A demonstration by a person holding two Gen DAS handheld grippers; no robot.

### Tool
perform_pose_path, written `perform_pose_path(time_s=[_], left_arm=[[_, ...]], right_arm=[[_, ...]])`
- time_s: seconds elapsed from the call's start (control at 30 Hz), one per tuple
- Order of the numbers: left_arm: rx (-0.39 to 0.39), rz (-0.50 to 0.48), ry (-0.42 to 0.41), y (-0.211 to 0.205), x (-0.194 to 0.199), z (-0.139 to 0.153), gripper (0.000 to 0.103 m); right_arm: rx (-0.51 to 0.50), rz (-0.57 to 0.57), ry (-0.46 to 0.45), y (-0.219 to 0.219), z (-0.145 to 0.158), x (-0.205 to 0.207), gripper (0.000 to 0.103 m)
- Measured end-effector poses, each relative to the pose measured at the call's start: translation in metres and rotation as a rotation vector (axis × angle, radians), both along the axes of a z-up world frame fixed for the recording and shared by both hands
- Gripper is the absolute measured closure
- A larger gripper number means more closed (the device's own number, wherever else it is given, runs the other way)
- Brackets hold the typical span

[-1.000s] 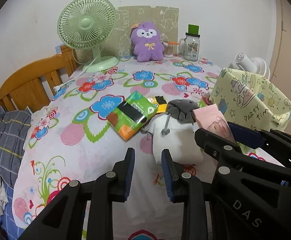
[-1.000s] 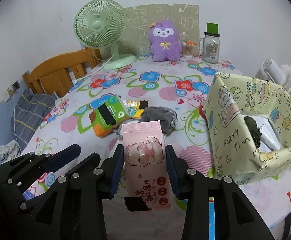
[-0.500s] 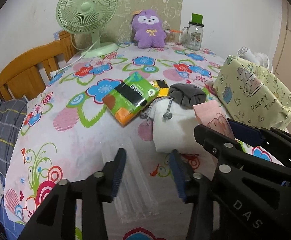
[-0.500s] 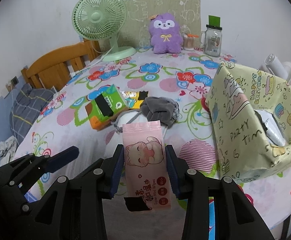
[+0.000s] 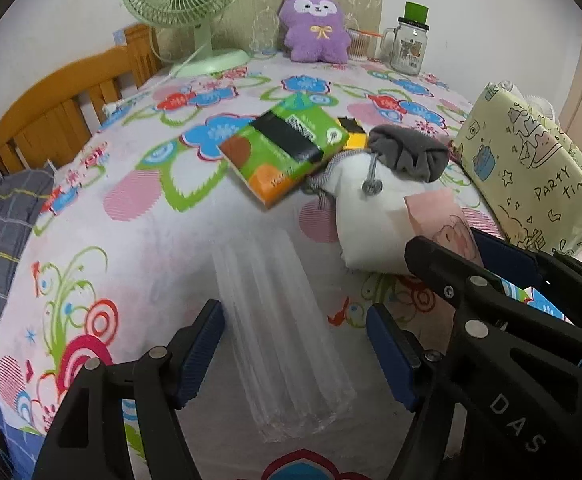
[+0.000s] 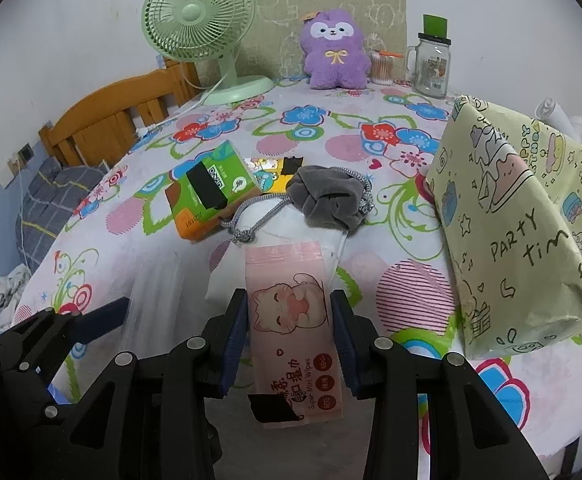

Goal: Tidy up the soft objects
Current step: 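Lift clear tube with left tool while right tool holds pink packet, then carry pink packet with right tool while left tool carries tube toward box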

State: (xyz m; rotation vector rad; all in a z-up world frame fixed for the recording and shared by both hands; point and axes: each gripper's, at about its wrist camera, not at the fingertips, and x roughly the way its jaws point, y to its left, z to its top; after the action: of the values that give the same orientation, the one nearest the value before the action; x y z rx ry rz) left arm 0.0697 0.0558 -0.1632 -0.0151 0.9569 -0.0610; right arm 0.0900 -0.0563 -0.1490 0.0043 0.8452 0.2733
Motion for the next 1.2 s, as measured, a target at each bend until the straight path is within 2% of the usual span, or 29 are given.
perform_pose_path(time_s=[0.13,0.23,0.3,0.47,0.87,1.2], left_arm=[[0.007,0.000,-0.016,-0.001,-0.004,0.000,0.030],[0.014,0.003,-0.028,0.000,-0.006,0.001,0.050],[0.009,0.006,-0.031,0.002,-0.007,0.002,0.068],[-0.004,-0.027,-0.050,-0.002,-0.010,0.007,0.084],[0.008,-0.045,-0.098,-0.014,-0.015,0.030,0.087],[0.016,-0.063,-0.149,-0.023,-0.012,0.060,0.087]], right_arm=[[-0.006,0.000,0.007,0.002,-0.003,-0.001,0.058],[-0.015,0.002,0.011,0.004,-0.005,-0.001,0.058],[-0.008,0.003,0.016,0.004,-0.006,-0.001,0.058],[-0.007,-0.003,0.014,0.003,-0.004,-0.001,0.058],[0.014,-0.006,-0.014,-0.002,0.013,-0.008,0.058],[0.027,-0.021,-0.059,-0.011,0.043,-0.009,0.058]])
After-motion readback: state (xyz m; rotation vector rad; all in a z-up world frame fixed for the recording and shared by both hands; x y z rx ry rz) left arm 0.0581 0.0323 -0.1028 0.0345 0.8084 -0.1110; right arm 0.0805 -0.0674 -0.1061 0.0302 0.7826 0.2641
